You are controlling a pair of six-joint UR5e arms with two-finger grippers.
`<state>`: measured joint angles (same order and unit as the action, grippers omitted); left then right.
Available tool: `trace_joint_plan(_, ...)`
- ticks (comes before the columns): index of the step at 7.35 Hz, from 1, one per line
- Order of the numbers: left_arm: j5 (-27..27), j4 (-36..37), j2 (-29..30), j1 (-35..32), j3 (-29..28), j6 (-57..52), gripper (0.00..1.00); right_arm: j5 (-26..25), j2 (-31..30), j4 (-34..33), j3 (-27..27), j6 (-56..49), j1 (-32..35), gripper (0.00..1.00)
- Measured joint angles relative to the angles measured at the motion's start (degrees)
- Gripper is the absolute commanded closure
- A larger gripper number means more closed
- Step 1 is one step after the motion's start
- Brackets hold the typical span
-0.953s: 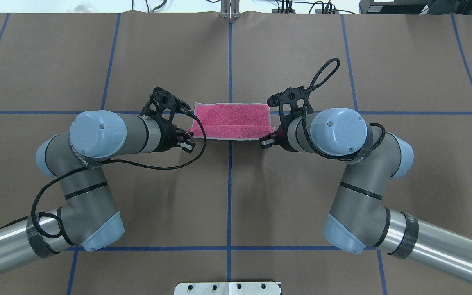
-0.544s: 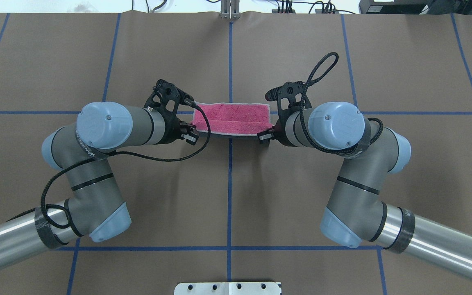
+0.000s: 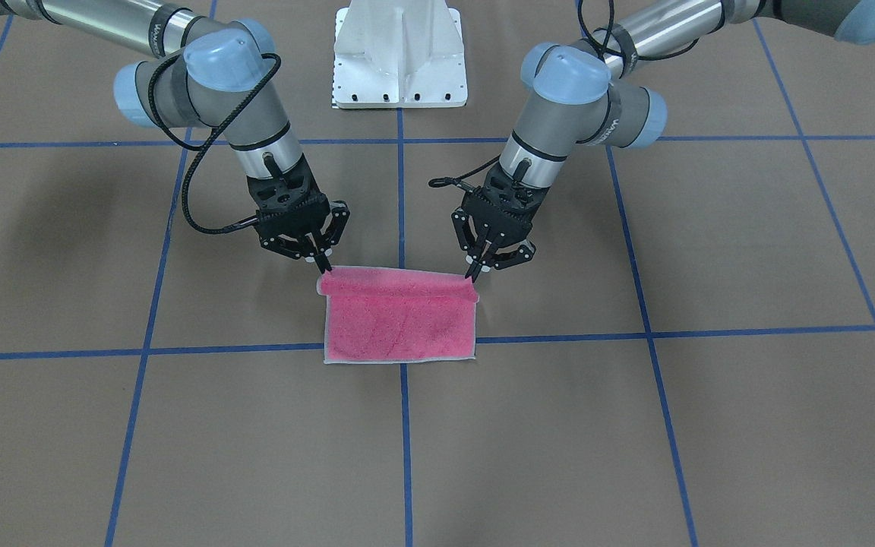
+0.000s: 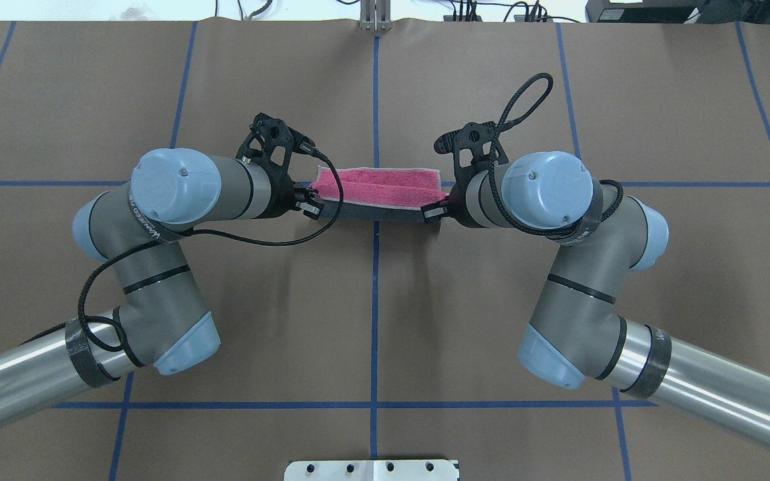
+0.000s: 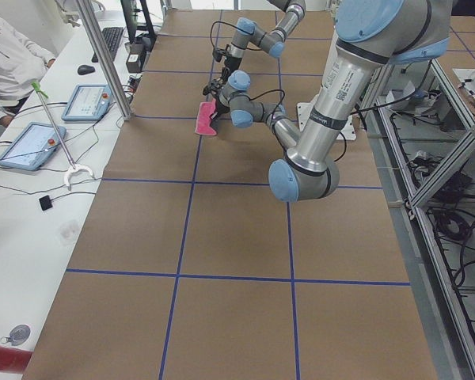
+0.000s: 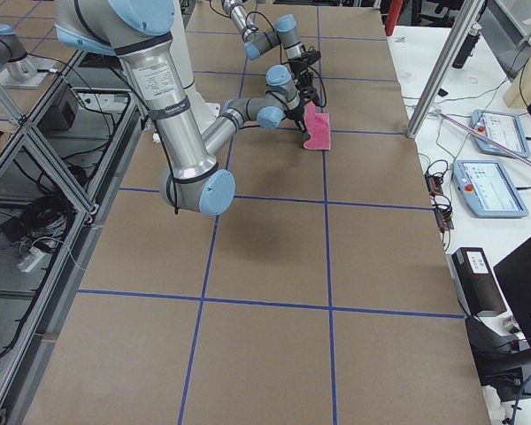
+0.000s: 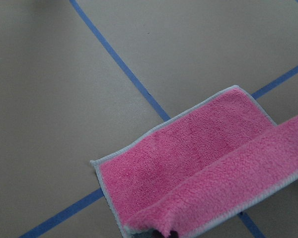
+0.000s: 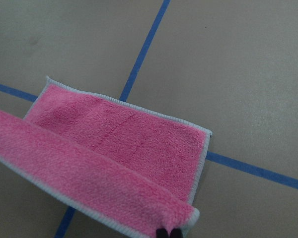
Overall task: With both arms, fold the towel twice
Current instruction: 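Lift the near edge with both grippers and fold it toward the far edge, then open both grippers and raise them off the folded pink strip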
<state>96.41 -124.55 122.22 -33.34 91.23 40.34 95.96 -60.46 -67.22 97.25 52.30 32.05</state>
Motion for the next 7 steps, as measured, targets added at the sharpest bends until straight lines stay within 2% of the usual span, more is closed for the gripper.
trace_joint_plan(4,0.0,-0.1,4.0,-0.8,-5.4,0.0,1.0,0.0,0.6,0.1,-1.7,0.0,0.3,1.0)
trace_joint_plan(7,-0.1,-0.1,4.4,-1.2,-7.0,-0.4,1.0,0.0,1.9,0.1,-3.6,0.0,0.3,1.0)
